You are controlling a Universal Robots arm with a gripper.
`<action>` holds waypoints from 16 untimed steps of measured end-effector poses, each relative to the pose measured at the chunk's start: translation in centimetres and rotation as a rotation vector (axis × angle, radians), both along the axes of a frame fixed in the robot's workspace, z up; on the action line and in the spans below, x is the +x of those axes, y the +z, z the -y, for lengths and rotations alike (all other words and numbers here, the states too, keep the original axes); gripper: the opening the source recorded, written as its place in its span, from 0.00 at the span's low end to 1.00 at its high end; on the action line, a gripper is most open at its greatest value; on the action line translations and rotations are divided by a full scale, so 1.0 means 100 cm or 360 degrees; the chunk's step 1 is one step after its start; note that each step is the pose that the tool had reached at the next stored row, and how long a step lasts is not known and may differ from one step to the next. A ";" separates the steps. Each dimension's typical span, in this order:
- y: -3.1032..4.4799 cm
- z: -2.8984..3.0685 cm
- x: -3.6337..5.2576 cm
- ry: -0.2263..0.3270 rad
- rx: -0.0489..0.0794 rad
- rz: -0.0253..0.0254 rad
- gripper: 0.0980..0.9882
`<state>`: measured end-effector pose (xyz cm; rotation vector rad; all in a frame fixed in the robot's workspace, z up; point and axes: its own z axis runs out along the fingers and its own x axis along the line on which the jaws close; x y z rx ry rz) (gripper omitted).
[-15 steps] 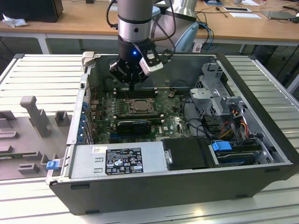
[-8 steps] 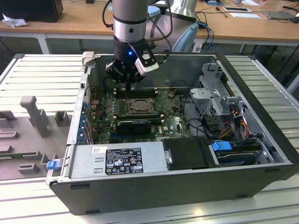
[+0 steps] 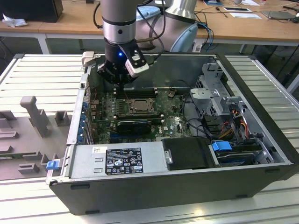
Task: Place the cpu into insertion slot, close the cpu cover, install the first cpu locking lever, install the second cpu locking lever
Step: 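Install the first cpu locking lever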
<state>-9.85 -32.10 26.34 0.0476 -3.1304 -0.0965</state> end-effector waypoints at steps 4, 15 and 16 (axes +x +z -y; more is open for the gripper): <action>-0.0015 -0.0077 -0.0073 0.0000 0.0003 0.00005 0.01; -0.0052 -0.0268 -0.0096 0.0000 0.0003 0.00016 0.01; -0.0052 -0.0269 -0.0088 0.0000 0.0003 0.00017 0.01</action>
